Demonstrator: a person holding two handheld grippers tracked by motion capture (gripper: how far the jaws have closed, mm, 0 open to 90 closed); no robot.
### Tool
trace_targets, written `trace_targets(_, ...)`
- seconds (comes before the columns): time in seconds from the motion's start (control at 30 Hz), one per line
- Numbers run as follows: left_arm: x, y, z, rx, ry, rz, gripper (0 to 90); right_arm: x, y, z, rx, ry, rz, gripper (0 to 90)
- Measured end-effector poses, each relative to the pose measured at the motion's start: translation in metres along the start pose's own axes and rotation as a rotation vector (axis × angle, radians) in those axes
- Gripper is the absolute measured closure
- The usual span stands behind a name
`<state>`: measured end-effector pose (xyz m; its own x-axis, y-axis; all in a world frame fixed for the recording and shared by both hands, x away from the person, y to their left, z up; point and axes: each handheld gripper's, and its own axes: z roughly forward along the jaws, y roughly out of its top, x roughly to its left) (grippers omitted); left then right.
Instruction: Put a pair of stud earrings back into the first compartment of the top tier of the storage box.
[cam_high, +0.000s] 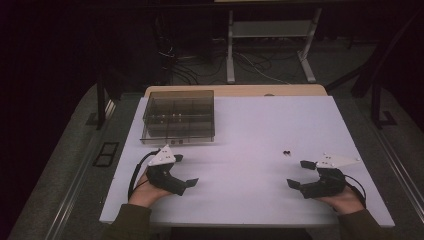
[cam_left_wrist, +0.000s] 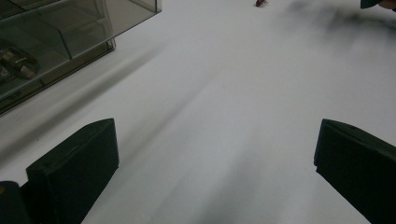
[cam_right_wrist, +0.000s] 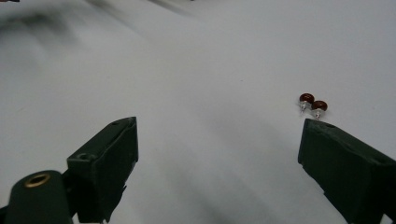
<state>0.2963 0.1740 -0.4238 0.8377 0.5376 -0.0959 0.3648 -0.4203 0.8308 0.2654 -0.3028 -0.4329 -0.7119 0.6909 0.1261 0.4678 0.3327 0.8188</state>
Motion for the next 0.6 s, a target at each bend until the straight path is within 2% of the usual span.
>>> trace_targets(0.3,0.0,0.0,-0.002,-0.008,0.0,-0.011,0.0,-0.001,0.002,-0.002,0.001,-0.009,0.001,11.6)
trace_targets(0.6,-0.001,-0.004,-0.004,-0.001,0.001,-0.013,0.0,-0.009,0.01,-0.002,0.027,-0.02,0.01,11.6)
